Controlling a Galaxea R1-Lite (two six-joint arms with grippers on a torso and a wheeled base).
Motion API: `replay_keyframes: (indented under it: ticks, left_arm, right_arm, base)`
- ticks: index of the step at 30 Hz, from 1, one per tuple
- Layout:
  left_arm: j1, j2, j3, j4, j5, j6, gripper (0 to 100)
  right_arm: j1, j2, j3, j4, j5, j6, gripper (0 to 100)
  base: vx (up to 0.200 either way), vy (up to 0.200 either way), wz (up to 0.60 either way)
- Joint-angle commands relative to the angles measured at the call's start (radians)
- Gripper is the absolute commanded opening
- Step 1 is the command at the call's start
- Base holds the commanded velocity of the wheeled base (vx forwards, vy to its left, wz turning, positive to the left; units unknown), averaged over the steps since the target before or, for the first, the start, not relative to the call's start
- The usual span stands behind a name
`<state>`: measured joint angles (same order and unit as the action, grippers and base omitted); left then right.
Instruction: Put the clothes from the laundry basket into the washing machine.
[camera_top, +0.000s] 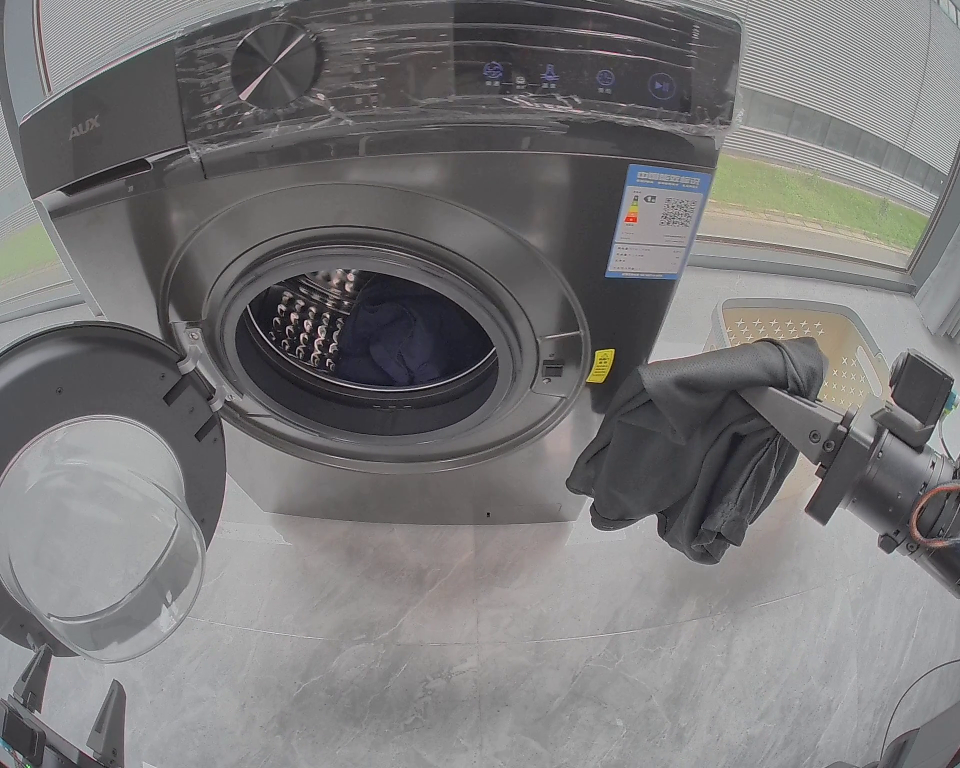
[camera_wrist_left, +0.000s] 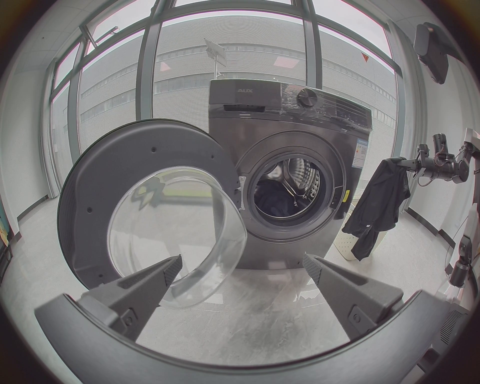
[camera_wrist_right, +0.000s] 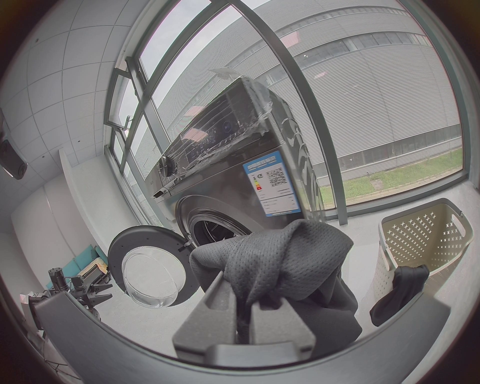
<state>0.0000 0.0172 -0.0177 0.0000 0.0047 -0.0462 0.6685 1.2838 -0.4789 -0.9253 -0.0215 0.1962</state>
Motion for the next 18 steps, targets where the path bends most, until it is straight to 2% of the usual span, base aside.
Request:
replay_keyframes:
  ticks: [1, 3, 12, 18]
  left_arm:
    - [0.0, -0.017, 0.016, 0.0, 0.0, 0.0, 100]
    - [0.0, -0.017, 0.016, 0.0, 0.0, 0.0, 100]
    - [0.0, -0.017, 0.016, 0.0, 0.0, 0.002, 100]
    - [0.0, -0.017, 0.016, 0.0, 0.0, 0.002, 100]
  right_arm:
    - [0.0, 0.002, -0.001, -0.001, 0.0, 0.0, 0]
    - [0.0, 0.0, -0.001, -0.001, 0.0, 0.0, 0]
    - [0.0, 0.002, 0.0, 0.0, 0.0, 0.0, 0]
    - [0.0, 0.003, 0.002, 0.0, 0.0, 0.0, 0]
  base:
    - [0.0, 0.2, 0.0]
    - [0.0, 0.2, 0.0]
    - [0.0, 0.0, 0.0]
    - [-0.2, 0.0, 0.0]
